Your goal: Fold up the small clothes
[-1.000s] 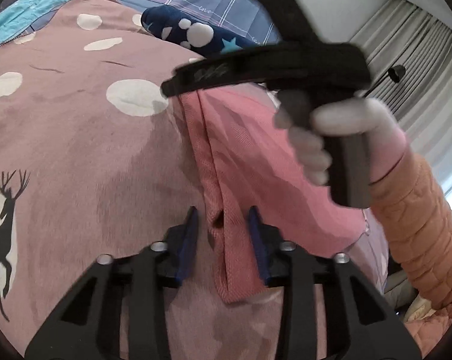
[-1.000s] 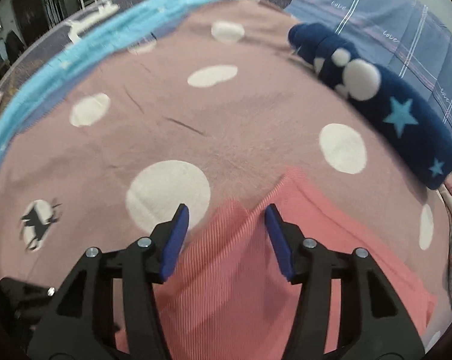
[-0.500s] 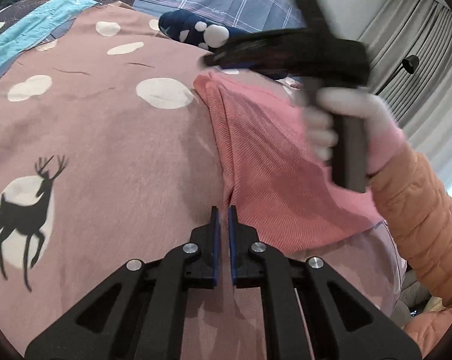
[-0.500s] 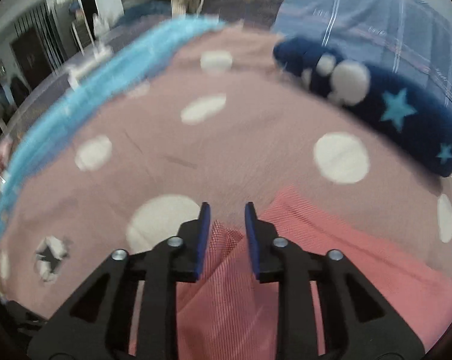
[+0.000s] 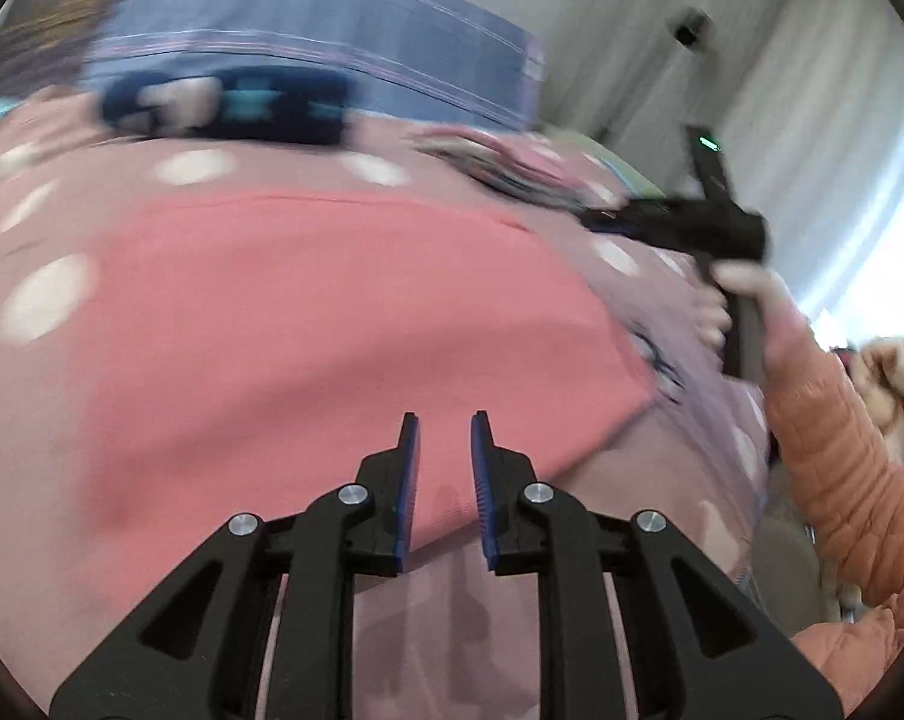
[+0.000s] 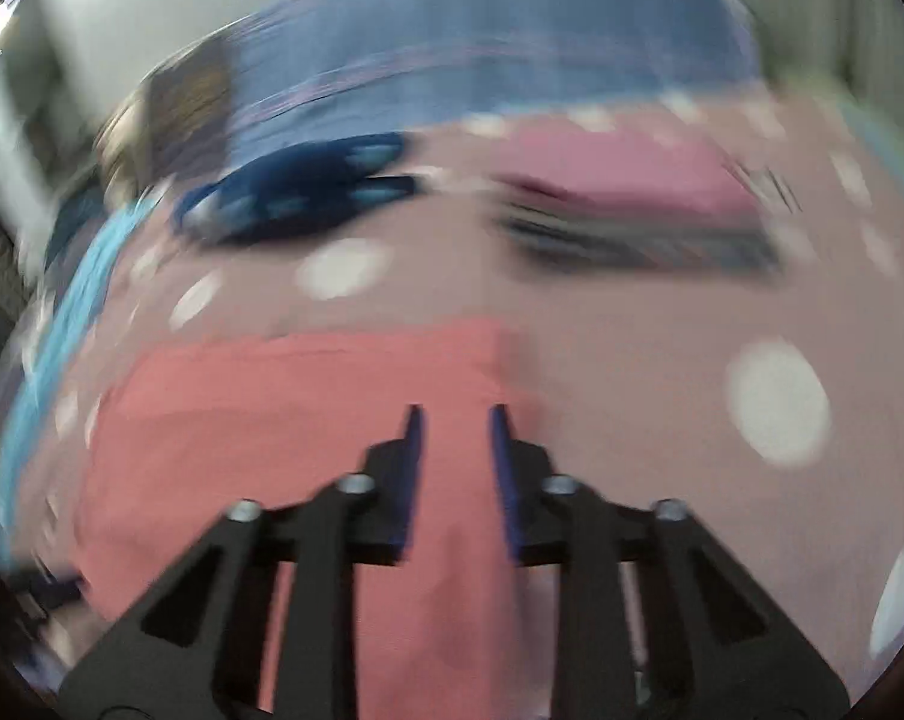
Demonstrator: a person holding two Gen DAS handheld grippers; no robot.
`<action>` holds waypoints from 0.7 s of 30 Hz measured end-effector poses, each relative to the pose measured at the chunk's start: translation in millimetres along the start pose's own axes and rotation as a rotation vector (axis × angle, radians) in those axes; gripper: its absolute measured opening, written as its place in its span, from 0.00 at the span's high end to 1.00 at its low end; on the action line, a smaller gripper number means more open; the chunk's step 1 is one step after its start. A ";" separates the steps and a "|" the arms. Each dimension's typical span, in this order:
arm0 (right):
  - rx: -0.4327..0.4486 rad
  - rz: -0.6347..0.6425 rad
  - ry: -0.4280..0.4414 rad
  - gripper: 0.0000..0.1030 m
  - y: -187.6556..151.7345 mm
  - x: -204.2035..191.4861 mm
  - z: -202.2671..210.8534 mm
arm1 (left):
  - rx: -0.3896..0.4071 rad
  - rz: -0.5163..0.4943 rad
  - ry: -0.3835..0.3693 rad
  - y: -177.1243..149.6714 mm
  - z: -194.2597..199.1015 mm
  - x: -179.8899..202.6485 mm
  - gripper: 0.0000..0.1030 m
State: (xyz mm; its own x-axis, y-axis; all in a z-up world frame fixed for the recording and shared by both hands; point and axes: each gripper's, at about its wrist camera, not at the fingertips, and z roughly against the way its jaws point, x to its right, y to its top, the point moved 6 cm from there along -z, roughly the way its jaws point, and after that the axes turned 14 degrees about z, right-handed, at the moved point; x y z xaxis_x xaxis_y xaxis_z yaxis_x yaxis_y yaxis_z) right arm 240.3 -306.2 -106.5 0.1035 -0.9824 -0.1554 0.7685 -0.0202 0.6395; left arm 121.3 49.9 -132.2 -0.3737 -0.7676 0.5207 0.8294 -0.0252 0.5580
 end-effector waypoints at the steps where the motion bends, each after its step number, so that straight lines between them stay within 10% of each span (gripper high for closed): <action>1: -0.008 -0.033 0.025 0.84 -3.7 13.5 -1.6 | -0.037 -0.039 -0.025 -0.1 -19.2 24.0 0.83; 6: -0.039 -0.077 0.218 0.84 -8.1 25.3 -27.0 | -0.166 -0.178 -0.061 -6.8 -92.0 106.8 0.76; 13: -0.102 -0.059 0.371 0.57 -3.7 5.8 -74.7 | -0.253 -0.275 0.022 -24.6 -164.1 152.6 0.62; 16: -0.065 -0.006 0.350 0.94 5.8 -1.4 -76.6 | -0.281 -0.280 -0.006 -29.5 -170.7 155.9 0.78; 21: -0.025 0.116 0.232 0.94 12.1 -5.9 -77.5 | -0.318 -0.223 -0.067 -33.8 -172.6 150.4 0.84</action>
State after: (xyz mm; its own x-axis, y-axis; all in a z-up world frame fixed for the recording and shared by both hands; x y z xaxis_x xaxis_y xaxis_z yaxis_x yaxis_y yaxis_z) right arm 297.9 -286.3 -156.2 0.3320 -0.9088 -0.2527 0.7579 0.0975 0.6451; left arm 108.8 -175.2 -184.3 -0.5767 -0.6778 0.4562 0.8082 -0.3916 0.4399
